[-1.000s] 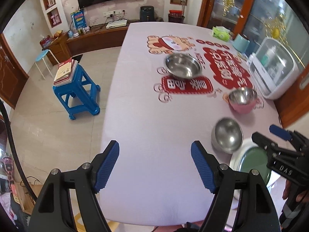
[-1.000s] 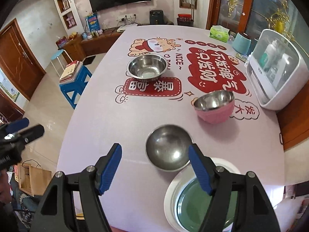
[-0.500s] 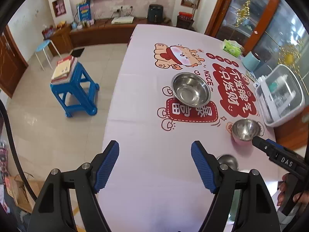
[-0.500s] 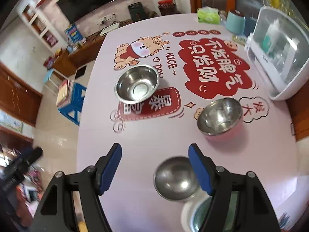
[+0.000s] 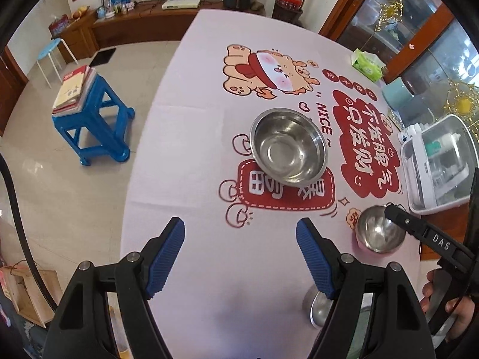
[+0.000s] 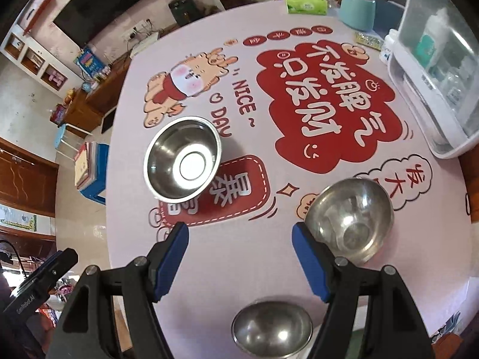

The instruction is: Organize plates and bowls

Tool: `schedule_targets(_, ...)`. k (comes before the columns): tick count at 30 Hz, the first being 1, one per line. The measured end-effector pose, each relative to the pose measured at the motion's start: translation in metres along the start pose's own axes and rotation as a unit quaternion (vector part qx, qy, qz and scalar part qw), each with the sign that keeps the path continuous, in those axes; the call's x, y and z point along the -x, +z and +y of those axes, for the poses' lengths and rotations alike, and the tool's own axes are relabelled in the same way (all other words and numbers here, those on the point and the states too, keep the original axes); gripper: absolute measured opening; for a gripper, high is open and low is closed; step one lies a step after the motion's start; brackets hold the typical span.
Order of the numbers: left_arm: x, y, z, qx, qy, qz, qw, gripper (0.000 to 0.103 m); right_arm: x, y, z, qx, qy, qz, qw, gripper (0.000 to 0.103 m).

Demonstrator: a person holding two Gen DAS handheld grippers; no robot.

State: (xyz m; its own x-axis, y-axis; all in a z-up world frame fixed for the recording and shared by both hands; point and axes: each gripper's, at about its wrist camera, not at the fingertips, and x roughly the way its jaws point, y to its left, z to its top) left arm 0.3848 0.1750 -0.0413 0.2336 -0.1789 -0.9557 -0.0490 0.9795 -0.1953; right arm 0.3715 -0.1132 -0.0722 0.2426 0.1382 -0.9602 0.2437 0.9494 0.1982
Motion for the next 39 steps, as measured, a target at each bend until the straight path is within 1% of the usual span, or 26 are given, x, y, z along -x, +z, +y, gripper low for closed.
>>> schedule_targets(5, -0.042, 0.021, -0.008, 0.001, -0.009, 0.021, 0.9997, 0.076, -0.038, 0.015, 0.004, 0.03, 0.004, 0.033, 0.999, 0.072)
schedule_targets(9, -0.074, 0.034, -0.01, 0.003, -0.022, 0.02, 0.9996, 0.076, -0.064, 0.021, 0.008, 0.038, 0.038, 0.047, 0.997, 0.072)
schedule_targets(12, -0.101, 0.04, -0.011, 0.007, -0.031, 0.029, 0.9991, 0.076, -0.082, 0.024, 0.007, 0.035, 0.059, 0.05, 0.996, 0.072)
schedule_targets(17, -0.138, 0.045, -0.013, 0.008, -0.053, 0.032, 0.998, 0.076, -0.095, 0.03, 0.005, 0.035, 0.084, 0.024, 0.996, 0.072)
schedule_targets(19, -0.148, 0.047, -0.013, 0.008, -0.061, 0.025, 0.9978, 0.076, -0.1, 0.032, 0.004, 0.036, 0.099, 0.009, 0.994, 0.072)
schedule_targets(24, -0.167, 0.053, -0.011, 0.011, -0.089, 0.007, 0.996, 0.076, -0.113, 0.035, 0.006, 0.041, 0.118, -0.012, 0.992, 0.072)
schedule_targets(28, -0.185, 0.056, -0.01, 0.011, -0.093, 0.011, 0.9956, 0.076, -0.123, 0.036, 0.009, 0.046, 0.129, -0.029, 0.99, 0.072)
schedule_targets(31, -0.196, 0.055, -0.009, 0.016, -0.104, 0.019, 0.9943, 0.072, -0.131, 0.037, 0.01, 0.042, 0.139, -0.034, 0.989, 0.072)
schedule_targets(32, -0.199, 0.055, -0.009, 0.016, -0.106, 0.02, 0.994, 0.07, -0.132, 0.037, 0.01, 0.042, 0.14, -0.035, 0.989, 0.071)
schedule_targets(34, -0.203, 0.055, -0.009, 0.016, -0.11, 0.018, 0.9936, 0.068, -0.137, 0.037, 0.011, 0.042, 0.139, -0.035, 0.989, 0.065)
schedule_targets(36, -0.206, 0.055, -0.009, 0.019, -0.117, 0.015, 0.9929, 0.061, -0.141, 0.037, 0.01, 0.041, 0.139, -0.033, 0.989, 0.054)
schedule_targets(37, -0.207, 0.054, -0.009, 0.019, -0.122, 0.013, 0.9923, 0.06, -0.143, 0.037, 0.01, 0.039, 0.138, -0.031, 0.989, 0.052)
schedule_targets(39, -0.208, 0.054, -0.011, 0.017, -0.132, 0.012, 0.991, 0.052, -0.146, 0.037, 0.009, 0.036, 0.136, -0.03, 0.99, 0.043)
